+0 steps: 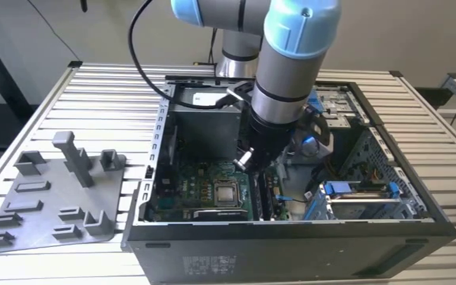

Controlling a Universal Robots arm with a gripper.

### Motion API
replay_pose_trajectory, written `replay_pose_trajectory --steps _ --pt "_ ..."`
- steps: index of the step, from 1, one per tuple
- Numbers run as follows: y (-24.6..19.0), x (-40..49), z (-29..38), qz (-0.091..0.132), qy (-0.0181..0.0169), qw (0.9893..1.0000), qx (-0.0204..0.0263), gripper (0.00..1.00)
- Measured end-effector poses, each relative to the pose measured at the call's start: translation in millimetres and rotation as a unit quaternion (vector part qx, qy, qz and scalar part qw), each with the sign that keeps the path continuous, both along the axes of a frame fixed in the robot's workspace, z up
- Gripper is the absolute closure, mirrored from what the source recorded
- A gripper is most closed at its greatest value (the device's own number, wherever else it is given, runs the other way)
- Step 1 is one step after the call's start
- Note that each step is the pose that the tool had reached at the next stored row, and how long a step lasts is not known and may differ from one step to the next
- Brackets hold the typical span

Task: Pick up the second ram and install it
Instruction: 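Press down the second ram until it locks into place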

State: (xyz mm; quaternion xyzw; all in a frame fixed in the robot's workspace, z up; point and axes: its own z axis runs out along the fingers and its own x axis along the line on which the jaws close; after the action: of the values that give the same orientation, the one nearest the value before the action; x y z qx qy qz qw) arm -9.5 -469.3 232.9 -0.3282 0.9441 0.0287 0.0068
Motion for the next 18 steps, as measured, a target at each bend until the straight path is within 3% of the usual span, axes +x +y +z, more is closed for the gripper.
replay_pose_trajectory --steps 6,12,15,18 --pt "0.0 0.0 0.0 0.041 0.0 0.9991 0.0096 0.89" --pt "0.0 -0.1 -0.5 0.08 -0.0011 0.9965 0.0255 0.89" --pt "0.0 0.0 -0.7 0.102 -0.0058 0.9944 0.0278 0.89" --pt "0.0 0.0 -1.3 0.125 -0.0133 0.9917 0.0274 0.89"
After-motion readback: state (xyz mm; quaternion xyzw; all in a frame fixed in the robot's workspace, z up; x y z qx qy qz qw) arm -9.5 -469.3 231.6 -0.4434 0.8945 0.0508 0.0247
